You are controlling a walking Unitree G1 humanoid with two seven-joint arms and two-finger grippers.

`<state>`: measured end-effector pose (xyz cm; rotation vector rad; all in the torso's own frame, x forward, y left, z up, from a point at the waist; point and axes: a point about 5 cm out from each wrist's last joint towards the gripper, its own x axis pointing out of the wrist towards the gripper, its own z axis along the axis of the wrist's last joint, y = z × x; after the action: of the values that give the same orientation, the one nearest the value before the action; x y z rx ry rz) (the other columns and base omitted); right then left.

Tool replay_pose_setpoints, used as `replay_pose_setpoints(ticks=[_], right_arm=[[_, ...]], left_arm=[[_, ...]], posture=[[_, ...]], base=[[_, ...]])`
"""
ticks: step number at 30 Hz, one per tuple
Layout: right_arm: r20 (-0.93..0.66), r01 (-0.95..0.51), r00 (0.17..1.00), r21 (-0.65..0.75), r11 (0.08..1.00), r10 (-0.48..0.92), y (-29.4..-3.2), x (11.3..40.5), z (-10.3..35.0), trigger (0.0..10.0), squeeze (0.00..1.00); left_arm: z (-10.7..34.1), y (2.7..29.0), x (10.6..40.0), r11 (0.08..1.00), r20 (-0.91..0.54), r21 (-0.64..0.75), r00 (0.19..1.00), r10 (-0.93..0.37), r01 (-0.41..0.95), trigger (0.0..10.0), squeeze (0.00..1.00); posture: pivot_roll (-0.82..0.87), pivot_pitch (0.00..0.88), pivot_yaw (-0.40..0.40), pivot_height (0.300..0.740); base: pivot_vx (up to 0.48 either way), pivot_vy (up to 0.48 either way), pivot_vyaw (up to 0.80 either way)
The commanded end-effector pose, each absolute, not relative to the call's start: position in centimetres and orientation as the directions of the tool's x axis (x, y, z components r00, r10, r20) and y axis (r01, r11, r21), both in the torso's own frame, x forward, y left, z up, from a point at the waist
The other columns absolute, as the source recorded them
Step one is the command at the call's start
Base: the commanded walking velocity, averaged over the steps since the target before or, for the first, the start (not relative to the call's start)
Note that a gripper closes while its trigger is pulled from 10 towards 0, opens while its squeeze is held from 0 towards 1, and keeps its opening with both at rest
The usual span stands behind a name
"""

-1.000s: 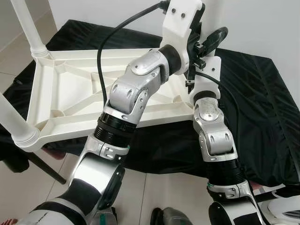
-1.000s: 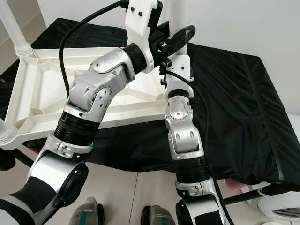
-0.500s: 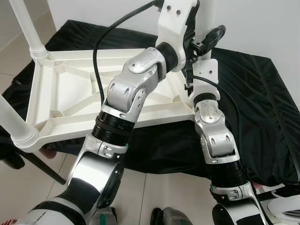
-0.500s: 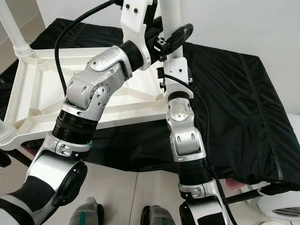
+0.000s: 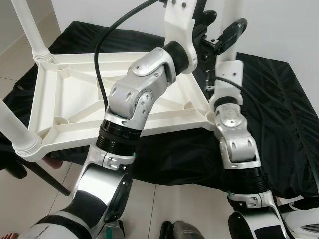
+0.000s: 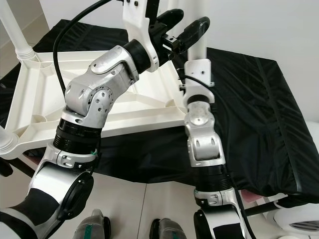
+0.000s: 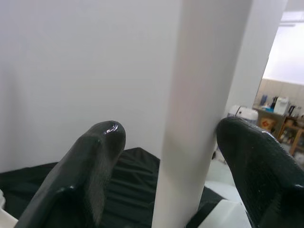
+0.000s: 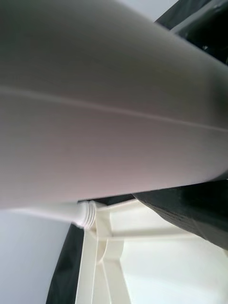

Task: Building children table

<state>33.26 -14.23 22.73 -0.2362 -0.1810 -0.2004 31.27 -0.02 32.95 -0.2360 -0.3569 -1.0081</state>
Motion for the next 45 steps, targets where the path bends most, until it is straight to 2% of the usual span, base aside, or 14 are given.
replay_pose_setpoints(ticks=[1, 11, 14, 19, 21, 28, 36, 39, 45], right_arm=[[0.215, 0.258, 0.952, -0.189, 0.947, -0.217, -15.2, 33.5, 23.1, 10.0, 0.0], [0.22, 0.273, 0.947, -0.178, 0.945, -0.232, -17.1, 33.8, 23.2, 10.0, 0.0], [0.234, 0.25, 0.951, -0.186, 0.95, -0.204, -17.7, 33.9, 23.3, 10.0, 0.0], [0.248, 0.233, 0.951, -0.192, 0.953, -0.182, -17.9, 33.9, 23.5, 10.0, 0.0], [0.256, 0.228, 0.951, -0.194, 0.954, -0.175, -18.1, 34.1, 23.8, 10.0, 0.0], [0.264, 0.22, 0.95, -0.191, 0.957, -0.165, -18.0, 34.3, 24.1, 10.0, 0.0], [0.279, 0.174, 0.953, -0.185, 0.967, -0.118, -17.3, 34.6, 24.5, 10.0, 0.0], [0.285, 0.149, 0.954, -0.186, 0.971, -0.092, -16.9, 34.7, 24.7, 10.0, 0.0], [0.287, 0.142, 0.954, -0.184, 0.973, -0.085, -16.8, 34.8, 24.6, 10.0, 0.0]], left_arm=[[32.4, 0.3, 31.2, 0.508, 0.391, -0.062, 0.489, -0.78, 0.859, 10.0, 0.0], [30.8, 2.3, 31.9, 0.563, 0.387, -0.173, 0.581, -0.716, 0.808, 10.0, 0.0], [28.3, 2.5, 32.1, 0.607, 0.304, -0.177, 0.63, -0.715, 0.775, 10.0, 0.0], [26.1, 2.2, 32.2, 0.643, 0.219, -0.143, 0.657, -0.721, 0.753, 10.0, 0.0], [23.4, 1.4, 32.3, 0.663, 0.12, -0.122, 0.674, -0.729, 0.739, 10.0, 0.0], [20.9, 0.4, 32.4, 0.659, 0.028, -0.131, 0.667, -0.744, 0.74, 10.0, 0.0], [18.3, -1.2, 31.9, 0.635, -0.073, -0.047, 0.632, -0.772, 0.771, 10.0, 0.0], [15.7, -1.7, 31.9, 0.612, -0.191, 0.104, 0.62, -0.761, 0.784, 10.0, 0.0], [14.3, -2.3, 31.9, 0.57, -0.256, 0.204, 0.605, -0.754, 0.796, 10.0, 0.0]], posture=[[0.04, 0.037, -0.072, 0.74], [0.04, 0.03, -0.075, 0.74], [0.04, 0.025, -0.079, 0.74], [0.03, 0.022, -0.079, 0.74], [0.04, 0.023, -0.087, 0.74], [0.04, 0.025, -0.088, 0.74], [0.05, 0.029, -0.091, 0.74], [0.06, 0.029, -0.096, 0.74], [0.06, 0.03, -0.096, 0.74]], base=[[0.0, 0.0, 0.0], [0.0, 0.0, 0.0], [0.0, 0.0, 0.0], [0.0, 0.0, 0.0], [0.0, 0.0, 0.0], [0.0, 0.0, 0.0], [0.0, 0.0, 0.0], [0.0, 0.0, 0.0], [0.0, 0.0, 0.0]])
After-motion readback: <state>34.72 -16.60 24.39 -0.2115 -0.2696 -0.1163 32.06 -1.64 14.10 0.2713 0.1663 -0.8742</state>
